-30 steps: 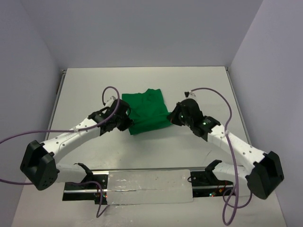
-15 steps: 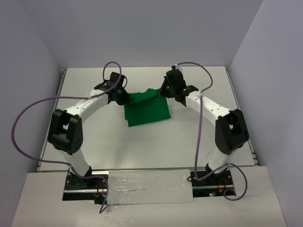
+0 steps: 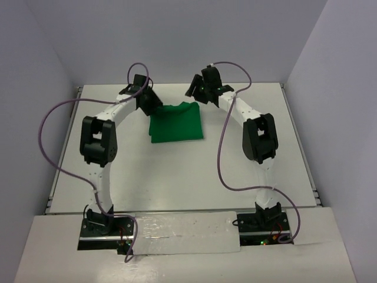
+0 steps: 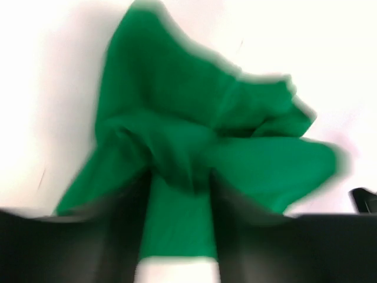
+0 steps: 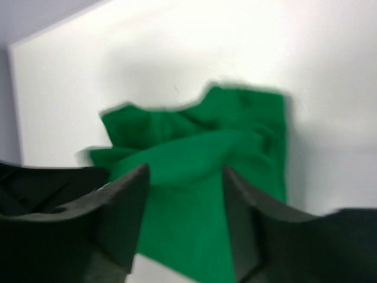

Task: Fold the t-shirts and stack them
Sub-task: Fold the long partially folded tshirt into a neat square

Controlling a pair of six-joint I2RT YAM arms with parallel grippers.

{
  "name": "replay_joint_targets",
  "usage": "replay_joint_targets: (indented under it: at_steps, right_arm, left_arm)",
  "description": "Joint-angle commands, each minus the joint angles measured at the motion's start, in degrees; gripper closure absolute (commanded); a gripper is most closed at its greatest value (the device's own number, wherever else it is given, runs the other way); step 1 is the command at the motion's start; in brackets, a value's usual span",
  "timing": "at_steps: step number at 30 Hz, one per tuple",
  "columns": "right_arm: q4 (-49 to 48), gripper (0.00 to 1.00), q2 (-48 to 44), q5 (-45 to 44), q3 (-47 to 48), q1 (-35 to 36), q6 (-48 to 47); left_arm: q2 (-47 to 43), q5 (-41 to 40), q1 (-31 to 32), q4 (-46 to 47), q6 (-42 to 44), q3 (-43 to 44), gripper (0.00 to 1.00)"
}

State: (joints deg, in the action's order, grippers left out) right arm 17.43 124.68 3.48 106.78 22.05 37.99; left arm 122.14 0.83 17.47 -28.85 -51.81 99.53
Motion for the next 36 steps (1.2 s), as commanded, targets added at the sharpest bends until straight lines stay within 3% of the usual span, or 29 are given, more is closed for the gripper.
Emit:
replay_joint_targets:
  at_steps: [1,3,4,7,18,24,28,36]
  right_arm:
    - [2.9,0.23,5.1,3.7,10.7,-1.3,-0.6]
    - [1.0,0.18,1.3,2.8,5.7,-1.0,-2.0]
    - [-0.7,0.17,-1.8,1.6,0.1,-0.8,-2.8]
    - [-5.5,0.16,-14.4,-1.1,-14.7,-1.0,-4.2]
    - [-11.9,0.16,-38.1,-1.3,-46.9,-0.2,-2.4]
    - [-7.2,0.13,-49.6,-3.3,-54.3,-0.2,-4.7]
    - [-4.1,0.01,-58.8,-7.8,-58.5,-0.2,-6.0]
    - [5.3,0.00,-66.9,-16.7,-57.3,-0.2,-7.7]
  left_arm:
    - [9.6,1.3,-1.9,-1.4,3.7,16.7,0.29]
    - [10.0,-0.6,-1.8,-5.0,5.7,20.0,0.19]
    - [8.1,-2.6,-1.7,-3.5,6.2,17.6,0.13]
    - [-6.7,-8.6,-1.7,4.3,7.7,2.3,0.03]
    - [-30.7,-12.0,1.8,5.6,9.7,-21.2,0.04]
    - [-43.5,-8.3,4.0,8.6,10.1,-37.3,0.06]
    - [-51.7,-9.1,5.0,7.0,9.9,-44.4,0.05]
    - [-62.3,-10.6,5.0,3.3,10.9,-46.8,0.04]
